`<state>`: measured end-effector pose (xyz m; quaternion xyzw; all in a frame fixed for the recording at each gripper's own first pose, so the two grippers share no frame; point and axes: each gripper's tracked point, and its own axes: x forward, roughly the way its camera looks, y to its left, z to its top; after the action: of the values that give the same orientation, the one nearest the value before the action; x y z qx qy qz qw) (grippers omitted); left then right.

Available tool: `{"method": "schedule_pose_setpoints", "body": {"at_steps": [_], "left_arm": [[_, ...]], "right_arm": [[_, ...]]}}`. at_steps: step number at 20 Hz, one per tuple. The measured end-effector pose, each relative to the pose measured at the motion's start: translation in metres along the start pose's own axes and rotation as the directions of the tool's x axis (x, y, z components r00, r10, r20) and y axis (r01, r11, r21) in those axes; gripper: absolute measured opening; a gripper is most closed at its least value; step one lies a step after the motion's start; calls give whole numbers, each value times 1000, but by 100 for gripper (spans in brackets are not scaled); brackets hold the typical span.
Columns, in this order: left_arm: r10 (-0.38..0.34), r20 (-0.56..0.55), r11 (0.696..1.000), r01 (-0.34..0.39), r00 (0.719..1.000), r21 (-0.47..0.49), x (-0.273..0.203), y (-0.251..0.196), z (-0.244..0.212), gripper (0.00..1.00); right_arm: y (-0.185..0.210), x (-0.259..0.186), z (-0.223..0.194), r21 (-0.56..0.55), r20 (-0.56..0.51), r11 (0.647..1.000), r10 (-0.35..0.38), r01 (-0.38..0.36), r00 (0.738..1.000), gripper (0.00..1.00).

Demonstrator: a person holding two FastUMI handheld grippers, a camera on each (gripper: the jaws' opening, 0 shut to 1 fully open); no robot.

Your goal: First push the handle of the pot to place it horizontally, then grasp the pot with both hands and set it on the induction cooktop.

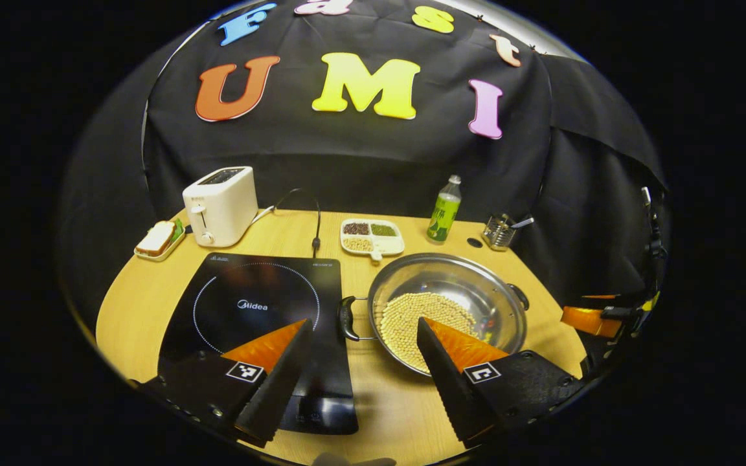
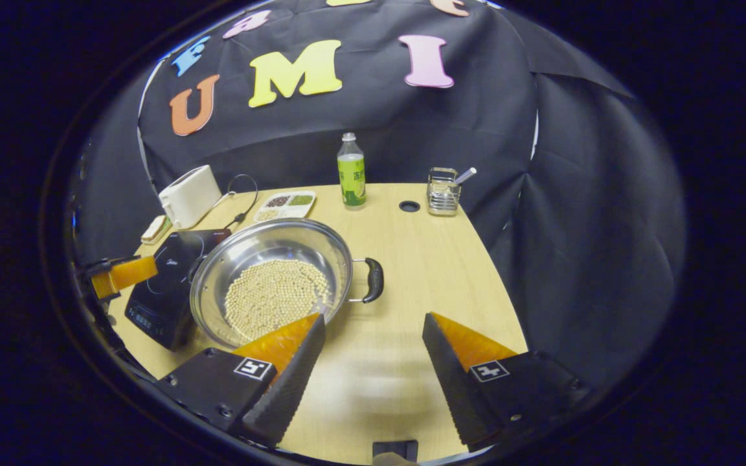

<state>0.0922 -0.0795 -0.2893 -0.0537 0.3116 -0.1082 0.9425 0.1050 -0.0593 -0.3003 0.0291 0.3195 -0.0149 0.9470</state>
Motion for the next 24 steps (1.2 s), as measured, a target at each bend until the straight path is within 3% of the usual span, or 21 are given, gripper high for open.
{"method": "schedule_pose_setpoints", "body": {"at_steps": [9,18,21,24], "left_arm": [[63,-171,997,-56,983,49,81,3,-31,96],[101,-201,994,-92,974,51,98,-3,-30,96],[122,-214,991,-108,969,78,100,-3,-31,96],[137,-217,987,-113,966,118,100,-5,-34,96]], "right_arm": [[-4,91,26,-72,-97,997,21,-29,995,96],[12,130,19,-93,-199,991,74,-94,977,96],[13,138,14,-98,-231,991,62,-86,971,96],[17,143,-2,-55,-286,993,82,-102,955,82]]}}
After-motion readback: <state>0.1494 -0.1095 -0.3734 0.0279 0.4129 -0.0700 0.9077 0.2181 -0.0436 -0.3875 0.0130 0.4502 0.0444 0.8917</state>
